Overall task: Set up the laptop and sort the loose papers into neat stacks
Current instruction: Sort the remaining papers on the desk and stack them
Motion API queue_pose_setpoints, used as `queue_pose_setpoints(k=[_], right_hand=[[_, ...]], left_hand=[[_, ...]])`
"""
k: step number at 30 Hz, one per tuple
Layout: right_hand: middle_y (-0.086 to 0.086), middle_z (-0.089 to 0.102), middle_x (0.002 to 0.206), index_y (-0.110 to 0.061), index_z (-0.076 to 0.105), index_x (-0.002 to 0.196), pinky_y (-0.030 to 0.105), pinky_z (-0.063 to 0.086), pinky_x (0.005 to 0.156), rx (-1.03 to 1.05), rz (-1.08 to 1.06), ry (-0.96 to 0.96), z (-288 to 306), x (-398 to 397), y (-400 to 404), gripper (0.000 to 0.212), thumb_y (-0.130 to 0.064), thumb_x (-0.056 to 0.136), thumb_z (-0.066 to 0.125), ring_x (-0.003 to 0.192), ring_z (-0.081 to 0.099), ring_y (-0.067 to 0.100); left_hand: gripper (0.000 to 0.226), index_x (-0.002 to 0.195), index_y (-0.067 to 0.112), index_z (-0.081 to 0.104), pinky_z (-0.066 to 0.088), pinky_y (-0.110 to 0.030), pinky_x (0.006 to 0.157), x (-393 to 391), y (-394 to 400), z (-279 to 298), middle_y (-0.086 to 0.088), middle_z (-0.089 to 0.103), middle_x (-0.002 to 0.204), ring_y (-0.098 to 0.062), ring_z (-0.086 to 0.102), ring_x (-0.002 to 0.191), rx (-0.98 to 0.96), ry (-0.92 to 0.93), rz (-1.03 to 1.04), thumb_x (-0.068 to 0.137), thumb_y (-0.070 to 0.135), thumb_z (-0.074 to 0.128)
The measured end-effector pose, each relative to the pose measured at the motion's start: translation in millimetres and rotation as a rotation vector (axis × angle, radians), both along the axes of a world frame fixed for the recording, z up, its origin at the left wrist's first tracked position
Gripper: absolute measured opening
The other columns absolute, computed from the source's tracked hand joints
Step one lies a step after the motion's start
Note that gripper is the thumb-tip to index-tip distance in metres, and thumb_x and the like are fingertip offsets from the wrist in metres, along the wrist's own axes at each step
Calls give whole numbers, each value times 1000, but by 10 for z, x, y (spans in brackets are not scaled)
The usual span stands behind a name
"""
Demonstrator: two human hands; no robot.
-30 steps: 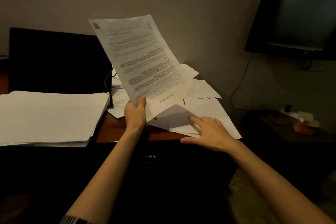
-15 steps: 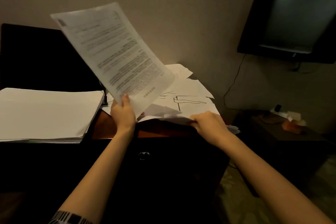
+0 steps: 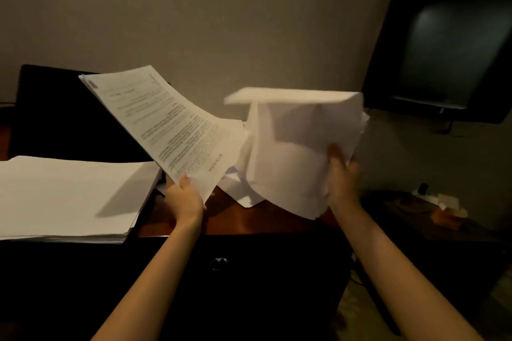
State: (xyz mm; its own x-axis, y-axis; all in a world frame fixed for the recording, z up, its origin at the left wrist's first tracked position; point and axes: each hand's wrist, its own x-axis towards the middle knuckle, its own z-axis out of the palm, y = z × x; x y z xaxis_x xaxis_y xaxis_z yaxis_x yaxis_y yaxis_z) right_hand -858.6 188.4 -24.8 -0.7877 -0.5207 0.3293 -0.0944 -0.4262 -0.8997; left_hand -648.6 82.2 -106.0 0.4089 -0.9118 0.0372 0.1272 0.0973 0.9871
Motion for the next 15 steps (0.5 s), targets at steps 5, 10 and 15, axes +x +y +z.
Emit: queue_pose_setpoints(k=[5,10,15], right_hand=[[8,62,121,-8,55,128,34,54,73,-74,258,-499,129,-45,-334,41,-31,93,58,96,63,23],[15,57,130,-7,49,133,50,50,85,196,185,-586,-50,64,-603,50,-35,93,58,111,58,37],[12,55,128,-8,45,131,52,41,99,225,319,-654,40,353,-593,36,-26,100,47,120,51,37]], left_hand=[[34,125,-1,52,54,-48,80,4,40,17,-20,59,118,-38,59,100,39,-138,-86,102,19,38],[21,103,4,54,53,-38,58,5,12,-31,-21,64,105,-37,63,87,10,-184,-251,101,18,38],[13,108,10,46,44,-23,40,28,55,-1,-10,63,98,-28,62,73,16,-143,-361,100,9,37]])
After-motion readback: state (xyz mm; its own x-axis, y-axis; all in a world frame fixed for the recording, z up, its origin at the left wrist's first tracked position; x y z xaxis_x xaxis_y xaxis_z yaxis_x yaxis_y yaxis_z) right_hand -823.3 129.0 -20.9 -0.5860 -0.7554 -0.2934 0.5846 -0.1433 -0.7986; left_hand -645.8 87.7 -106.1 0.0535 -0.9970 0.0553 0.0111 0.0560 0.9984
